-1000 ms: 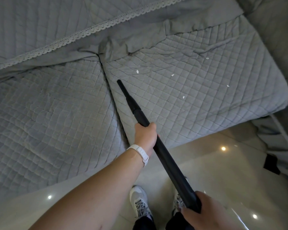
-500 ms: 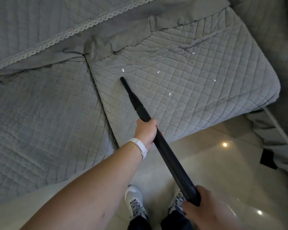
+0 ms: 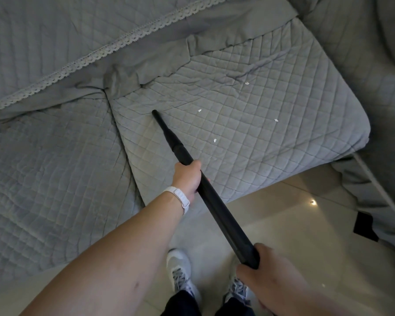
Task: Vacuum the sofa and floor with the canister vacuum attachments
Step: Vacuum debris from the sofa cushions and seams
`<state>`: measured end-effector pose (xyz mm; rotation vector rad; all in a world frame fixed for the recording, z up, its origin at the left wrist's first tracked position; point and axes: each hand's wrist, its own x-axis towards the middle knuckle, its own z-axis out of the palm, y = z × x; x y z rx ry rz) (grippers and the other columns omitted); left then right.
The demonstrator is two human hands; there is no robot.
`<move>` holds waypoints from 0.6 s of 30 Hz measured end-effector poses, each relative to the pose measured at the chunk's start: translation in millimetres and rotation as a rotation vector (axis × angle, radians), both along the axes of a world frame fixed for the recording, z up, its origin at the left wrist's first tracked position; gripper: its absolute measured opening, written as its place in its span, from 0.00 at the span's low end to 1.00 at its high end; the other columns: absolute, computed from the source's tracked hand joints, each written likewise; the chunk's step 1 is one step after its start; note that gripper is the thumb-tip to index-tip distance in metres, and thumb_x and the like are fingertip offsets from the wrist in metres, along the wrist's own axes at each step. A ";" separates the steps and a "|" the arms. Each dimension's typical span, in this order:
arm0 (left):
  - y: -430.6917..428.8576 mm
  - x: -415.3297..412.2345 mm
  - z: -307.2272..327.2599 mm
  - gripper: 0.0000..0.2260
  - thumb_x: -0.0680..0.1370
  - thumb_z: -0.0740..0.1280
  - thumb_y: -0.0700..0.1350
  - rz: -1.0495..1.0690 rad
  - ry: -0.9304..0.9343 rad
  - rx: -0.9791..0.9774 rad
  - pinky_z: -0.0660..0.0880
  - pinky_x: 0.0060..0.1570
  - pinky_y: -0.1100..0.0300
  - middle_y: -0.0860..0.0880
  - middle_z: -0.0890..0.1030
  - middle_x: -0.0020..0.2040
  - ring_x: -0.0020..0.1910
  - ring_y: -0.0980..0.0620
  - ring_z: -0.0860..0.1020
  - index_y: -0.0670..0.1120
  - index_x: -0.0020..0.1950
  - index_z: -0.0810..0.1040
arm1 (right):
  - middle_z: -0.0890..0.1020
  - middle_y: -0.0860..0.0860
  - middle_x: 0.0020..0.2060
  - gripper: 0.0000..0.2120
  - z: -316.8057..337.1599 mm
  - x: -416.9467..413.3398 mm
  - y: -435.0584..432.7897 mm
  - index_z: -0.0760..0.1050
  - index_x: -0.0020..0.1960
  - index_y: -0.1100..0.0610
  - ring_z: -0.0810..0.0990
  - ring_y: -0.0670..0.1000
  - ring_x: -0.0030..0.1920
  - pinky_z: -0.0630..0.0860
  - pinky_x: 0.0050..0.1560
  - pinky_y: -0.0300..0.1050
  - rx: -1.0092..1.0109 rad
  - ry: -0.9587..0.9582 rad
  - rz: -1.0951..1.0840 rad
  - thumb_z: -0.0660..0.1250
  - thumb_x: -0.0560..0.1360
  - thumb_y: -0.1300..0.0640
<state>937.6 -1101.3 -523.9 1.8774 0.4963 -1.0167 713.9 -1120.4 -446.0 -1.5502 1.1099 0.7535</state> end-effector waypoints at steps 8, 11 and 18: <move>-0.7 -1.8 1.7 0.16 0.81 0.63 0.45 -0.040 -0.013 0.030 0.82 0.47 0.50 0.46 0.76 0.46 0.38 0.46 0.81 0.44 0.67 0.67 | 0.80 0.49 0.33 0.06 4.1 -2.3 2.6 0.72 0.45 0.50 0.77 0.45 0.23 0.69 0.25 0.35 0.022 -0.007 -0.008 0.66 0.73 0.48; -3.5 -11.1 4.8 0.16 0.79 0.64 0.45 -0.051 -0.052 0.050 0.82 0.48 0.49 0.46 0.78 0.45 0.40 0.45 0.83 0.44 0.65 0.69 | 0.79 0.47 0.34 0.06 9.6 -8.9 2.5 0.72 0.45 0.48 0.77 0.43 0.27 0.67 0.26 0.33 -0.012 0.006 -0.003 0.66 0.74 0.47; -27.1 -55.5 13.1 0.22 0.74 0.67 0.46 -0.061 -0.023 0.015 0.80 0.57 0.43 0.41 0.82 0.56 0.53 0.40 0.83 0.45 0.67 0.69 | 0.79 0.48 0.39 0.09 21.5 -53.6 -14.4 0.69 0.44 0.46 0.79 0.43 0.41 0.73 0.40 0.37 -0.122 0.078 0.030 0.67 0.73 0.43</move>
